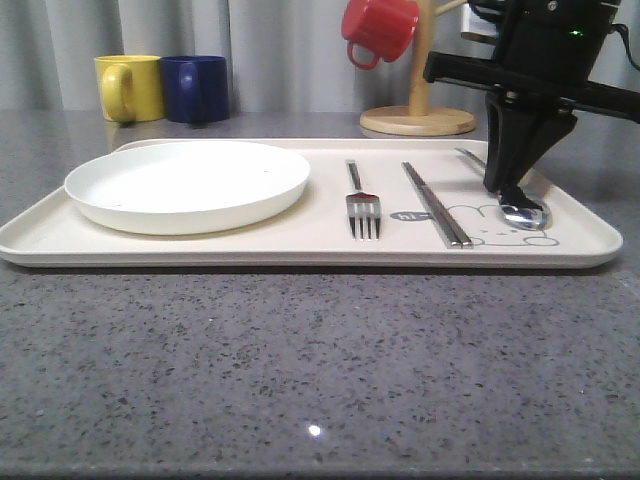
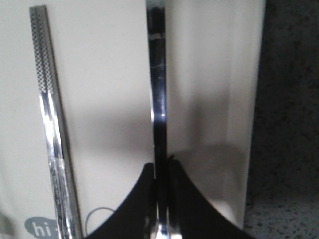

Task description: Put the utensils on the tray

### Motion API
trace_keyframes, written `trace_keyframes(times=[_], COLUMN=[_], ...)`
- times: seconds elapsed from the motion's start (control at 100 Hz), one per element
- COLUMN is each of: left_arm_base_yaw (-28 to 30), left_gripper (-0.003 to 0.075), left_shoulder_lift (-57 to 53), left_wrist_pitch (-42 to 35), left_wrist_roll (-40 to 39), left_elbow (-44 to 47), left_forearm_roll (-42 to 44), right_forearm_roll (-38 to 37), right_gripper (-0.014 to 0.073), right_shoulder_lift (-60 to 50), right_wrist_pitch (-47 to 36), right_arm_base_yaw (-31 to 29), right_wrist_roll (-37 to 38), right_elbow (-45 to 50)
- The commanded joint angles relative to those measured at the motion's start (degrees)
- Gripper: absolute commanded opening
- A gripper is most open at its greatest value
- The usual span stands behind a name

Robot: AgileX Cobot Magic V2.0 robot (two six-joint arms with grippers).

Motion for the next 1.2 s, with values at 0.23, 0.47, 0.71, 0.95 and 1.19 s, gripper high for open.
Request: trace_keyframes(times=[0.23,0.47,0.71,0.95,1.19], left_arm_base_yaw=[-0.49,-0.49,-0.49,-0.49,-0.49], left_gripper=[-0.0019,-0.0019,-0.0019,-0.0019,-0.0019], left_shoulder_lift=[0.67,0.67,0.67,0.67,0.67], left_wrist_pitch=[-4.13,-4.13,-4.13,-4.13,-4.13], left_wrist_roll=[-0.44,-0.44,-0.44,-0.44,-0.44], left_elbow=[-1.50,-1.50,-1.50,-1.50,-1.50], left_forearm_roll=[-0.47,-0.47,-0.47,-0.47,-0.47], right_forearm_roll=[0.06,0.06,-7.43,-10.64,-10.96], right_gripper=[0.0330,0.0339,-0.0014,-0.0063,-0.0063], right_shoulder_lift=[-2.96,-5.03,-14.40,-26.72,-38.23], right_wrist_pitch=[-0.85,-3.16,-13.58,-21.74,-25.77], right_arm_base_yaw=[-0.04,-0.04,1.19,0.60,-6.42], right_wrist_roll=[-0.07,-0.79,-2.69,-2.75,-2.75], right_elbow=[-1.38,-1.38,3.82,16.72,30.54])
